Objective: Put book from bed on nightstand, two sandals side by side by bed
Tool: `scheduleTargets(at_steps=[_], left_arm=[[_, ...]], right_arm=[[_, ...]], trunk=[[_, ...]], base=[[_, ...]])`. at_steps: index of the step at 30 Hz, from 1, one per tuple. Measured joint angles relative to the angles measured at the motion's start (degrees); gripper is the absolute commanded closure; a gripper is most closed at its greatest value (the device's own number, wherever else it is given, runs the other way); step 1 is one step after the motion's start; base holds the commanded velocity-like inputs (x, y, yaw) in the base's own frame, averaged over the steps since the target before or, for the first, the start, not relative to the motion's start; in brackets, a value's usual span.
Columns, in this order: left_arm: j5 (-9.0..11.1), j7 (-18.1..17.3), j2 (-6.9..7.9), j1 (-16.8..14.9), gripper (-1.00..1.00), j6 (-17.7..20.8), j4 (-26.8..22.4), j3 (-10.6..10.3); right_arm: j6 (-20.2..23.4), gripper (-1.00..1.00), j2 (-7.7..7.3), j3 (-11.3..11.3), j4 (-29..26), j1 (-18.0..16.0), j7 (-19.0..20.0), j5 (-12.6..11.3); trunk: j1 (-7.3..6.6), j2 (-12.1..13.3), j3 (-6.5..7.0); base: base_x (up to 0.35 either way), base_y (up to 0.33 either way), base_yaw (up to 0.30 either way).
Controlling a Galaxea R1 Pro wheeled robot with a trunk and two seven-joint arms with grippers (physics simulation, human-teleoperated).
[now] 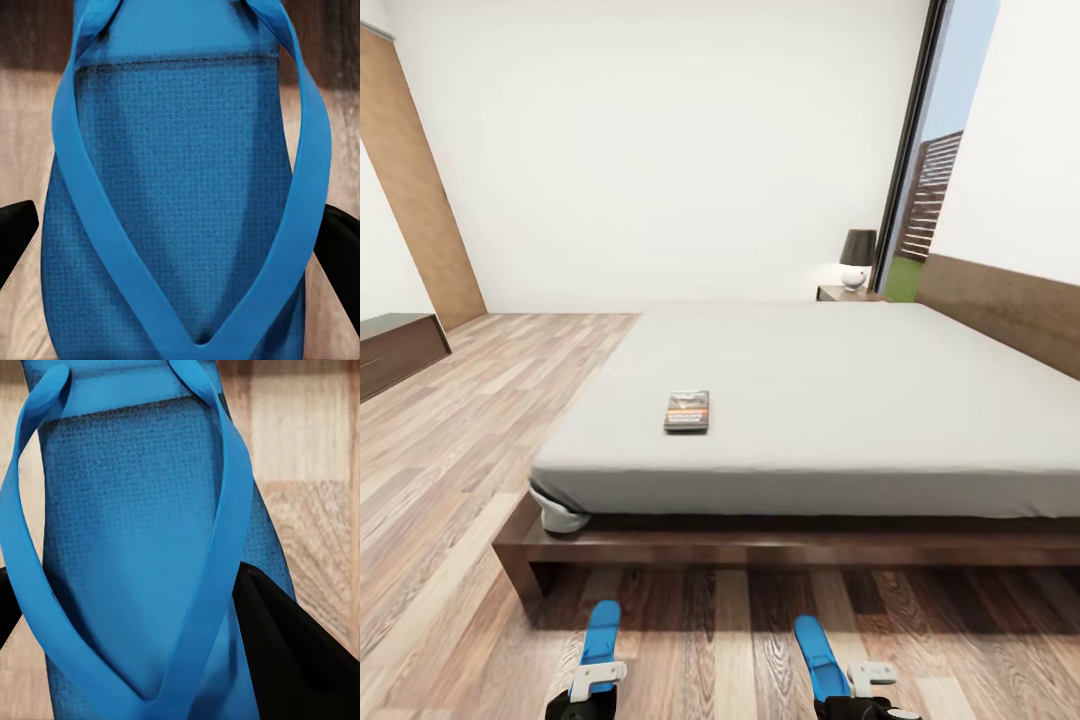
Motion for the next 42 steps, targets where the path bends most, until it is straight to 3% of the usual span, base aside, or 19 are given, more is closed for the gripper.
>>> scheduleTargets(at_steps=[28, 33, 42], left_arm=[[0.13, -0.04, -0.08, 0.12, 1.0, -3.46, 0.04, -0.08], [0.25, -0.1, -0.16, 0.12, 1.0, -3.48, 0.03, 0.02], [0.22, -0.19, -0.17, 0.11, 1.0, -3.39, 0.14, -0.03]], right_arm=[[0.01, 1.0, 0.0, -0.01, -0.01, 0.0, -0.03, 0.0], [0.02, 1.0, 0.0, -0.01, 0.0, 0.0, -0.04, 0.0], [0.04, 1.0, -0.07, 0.01, -1.98, 0.01, 0.01, 0.06]], trunk=[[0.01, 0.0, 0.0], [1.1, -1.99, -0.89], [1.34, -2.12, -2.89]], base=[[0.011, 0.095, 0.0], [0.0, 0.002, 0.0], [0.0, 0.0, 0.0]])
